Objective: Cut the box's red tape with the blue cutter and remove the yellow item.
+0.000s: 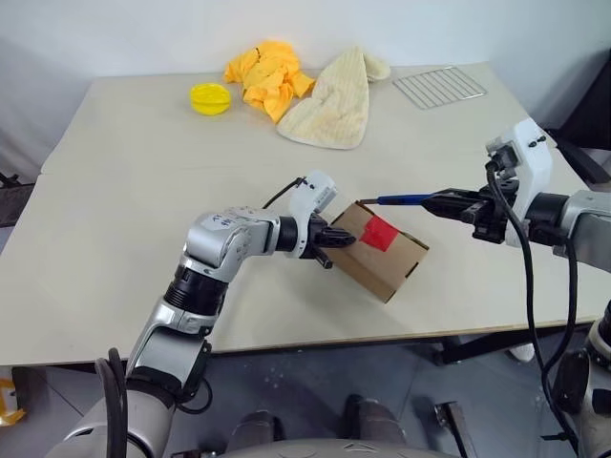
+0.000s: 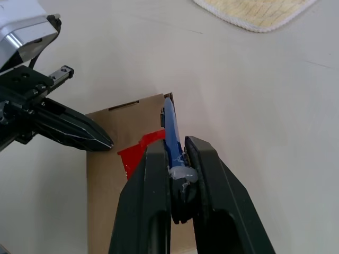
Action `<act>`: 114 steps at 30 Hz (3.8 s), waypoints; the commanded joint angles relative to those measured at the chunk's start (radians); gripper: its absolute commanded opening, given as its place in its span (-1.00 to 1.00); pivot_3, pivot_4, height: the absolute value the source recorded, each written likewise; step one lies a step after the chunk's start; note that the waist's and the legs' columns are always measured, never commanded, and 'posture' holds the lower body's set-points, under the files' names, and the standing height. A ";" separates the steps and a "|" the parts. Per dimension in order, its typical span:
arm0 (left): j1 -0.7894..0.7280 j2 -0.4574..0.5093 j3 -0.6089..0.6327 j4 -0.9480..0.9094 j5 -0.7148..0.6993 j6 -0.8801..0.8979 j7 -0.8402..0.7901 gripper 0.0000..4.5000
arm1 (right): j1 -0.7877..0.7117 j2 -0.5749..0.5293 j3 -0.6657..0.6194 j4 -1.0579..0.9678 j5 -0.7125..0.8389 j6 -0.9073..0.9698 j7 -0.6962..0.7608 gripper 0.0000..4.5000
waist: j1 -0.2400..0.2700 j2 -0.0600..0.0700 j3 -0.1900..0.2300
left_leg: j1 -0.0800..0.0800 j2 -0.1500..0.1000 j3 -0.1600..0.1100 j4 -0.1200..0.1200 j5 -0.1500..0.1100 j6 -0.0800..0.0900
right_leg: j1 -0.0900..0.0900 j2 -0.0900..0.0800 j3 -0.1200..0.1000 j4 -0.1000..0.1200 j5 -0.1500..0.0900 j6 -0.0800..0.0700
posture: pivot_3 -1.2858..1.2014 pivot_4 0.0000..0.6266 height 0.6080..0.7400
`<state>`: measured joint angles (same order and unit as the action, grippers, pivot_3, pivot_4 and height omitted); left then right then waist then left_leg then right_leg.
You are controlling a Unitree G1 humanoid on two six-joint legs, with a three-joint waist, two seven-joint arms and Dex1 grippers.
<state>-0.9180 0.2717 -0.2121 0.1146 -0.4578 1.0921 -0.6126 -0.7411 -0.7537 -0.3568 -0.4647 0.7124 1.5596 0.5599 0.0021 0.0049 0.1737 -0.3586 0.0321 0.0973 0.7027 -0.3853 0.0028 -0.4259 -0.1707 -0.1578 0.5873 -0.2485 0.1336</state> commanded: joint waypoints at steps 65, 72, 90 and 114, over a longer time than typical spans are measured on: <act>-0.028 -0.078 -0.084 0.130 0.191 -0.061 0.046 -1.00 | -0.278 -0.196 0.637 0.399 -0.180 -0.224 0.276 -0.93 | -0.023 -0.007 -0.006 | 0.011 0.003 -0.002 0.012 0.000 0.000 | 0.015 0.000 0.000 0.003 0.003 -0.004 | 0.03 -0.52 1.00; -0.024 -0.072 -0.092 0.137 0.219 -0.086 0.025 -1.00 | -0.332 -0.182 0.745 0.452 -0.261 -0.277 0.357 -0.93 | -0.034 -0.006 -0.006 | 0.013 0.004 -0.001 0.011 0.000 0.000 | 0.015 0.000 0.001 0.003 0.003 -0.004 | 0.03 -0.52 1.00; -0.030 -0.040 -0.076 0.173 0.248 -0.114 0.012 -1.00 | -0.399 -0.308 0.908 0.450 -0.454 -0.387 0.664 -0.93 | -0.026 -0.006 -0.006 | 0.007 0.004 -0.004 0.011 0.000 0.000 | 0.013 0.001 -0.002 0.000 0.003 -0.004 | 0.03 -0.52 1.00; -0.057 -0.035 -0.099 0.241 0.263 -0.175 -0.029 -1.00 | -0.492 -0.197 0.892 0.642 -0.592 -0.468 0.719 -0.93 | -0.029 -0.006 -0.006 | 0.007 0.003 -0.004 0.012 0.000 0.000 | 0.013 0.001 -0.002 0.001 0.004 -0.004 | 0.03 -0.52 1.00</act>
<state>-0.9900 0.2213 -0.2765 0.2968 -0.2411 0.9069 -0.6449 -1.2055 -0.9672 0.5404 0.1572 0.1351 1.1115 1.2808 -0.0273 -0.0013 0.1682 -0.3513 0.0355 0.0937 0.7145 -0.3857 0.0024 -0.4133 -0.1701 -0.1595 0.5885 -0.2450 0.1297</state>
